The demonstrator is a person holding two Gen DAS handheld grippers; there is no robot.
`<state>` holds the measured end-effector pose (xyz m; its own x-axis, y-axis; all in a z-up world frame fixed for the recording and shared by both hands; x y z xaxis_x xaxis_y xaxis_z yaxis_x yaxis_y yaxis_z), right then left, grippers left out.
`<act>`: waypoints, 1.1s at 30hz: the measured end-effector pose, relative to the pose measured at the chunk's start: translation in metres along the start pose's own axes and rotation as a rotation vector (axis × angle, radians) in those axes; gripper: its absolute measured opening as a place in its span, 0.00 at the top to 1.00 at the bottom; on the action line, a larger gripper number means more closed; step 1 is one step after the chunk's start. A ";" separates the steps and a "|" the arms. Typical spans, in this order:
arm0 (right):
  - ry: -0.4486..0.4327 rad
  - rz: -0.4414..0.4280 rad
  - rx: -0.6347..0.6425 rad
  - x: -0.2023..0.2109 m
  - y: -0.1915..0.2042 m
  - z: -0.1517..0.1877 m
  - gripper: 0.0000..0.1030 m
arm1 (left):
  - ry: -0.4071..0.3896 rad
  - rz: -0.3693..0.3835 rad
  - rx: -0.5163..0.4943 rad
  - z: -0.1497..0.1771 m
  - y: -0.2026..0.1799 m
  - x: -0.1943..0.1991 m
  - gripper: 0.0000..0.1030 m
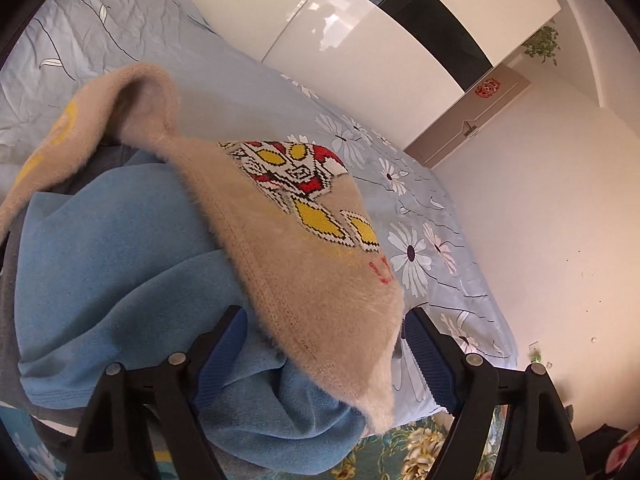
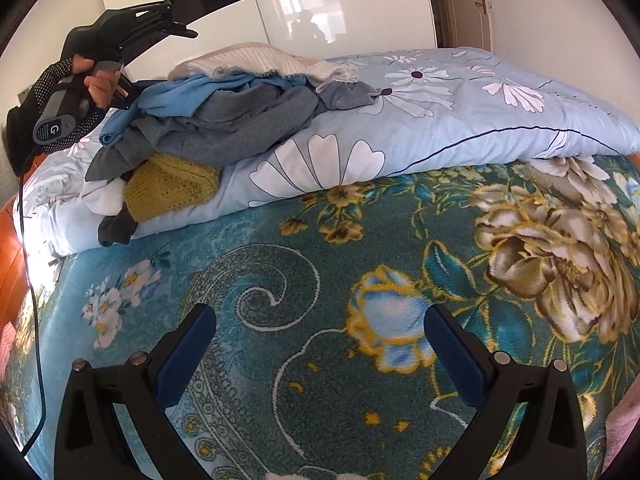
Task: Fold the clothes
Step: 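Reach the left tool to the beige sweater on the pile and grasp it, then lift the beige sweater off the pile with the left tool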
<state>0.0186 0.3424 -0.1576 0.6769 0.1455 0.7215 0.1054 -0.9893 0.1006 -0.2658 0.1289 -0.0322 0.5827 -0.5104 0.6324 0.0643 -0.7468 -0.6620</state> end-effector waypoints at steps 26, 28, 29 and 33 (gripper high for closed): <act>-0.047 -0.022 -0.040 0.017 0.007 0.002 0.00 | -0.374 0.031 -0.133 -0.032 -0.084 0.122 0.88; -0.068 -0.018 -0.040 0.036 0.013 -0.004 0.00 | -0.390 0.094 -0.137 -0.036 -0.104 0.160 0.88; -0.079 -0.016 -0.040 0.045 0.016 -0.007 0.00 | -0.407 0.110 -0.161 -0.036 -0.114 0.183 0.88; -0.122 -0.008 -0.040 0.081 0.029 -0.018 0.00 | -0.425 0.201 -0.243 -0.032 -0.146 0.271 0.88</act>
Point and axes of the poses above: each gripper's, at about its wrist camera, not at the fingertips, and x roughly against the way its jaws point, y to its left, z to its underside, the point moved 4 cm from there along -x, roughly the way its jaws point, and after that the axes turned 9 degrees about x, right-handed, at the moved point
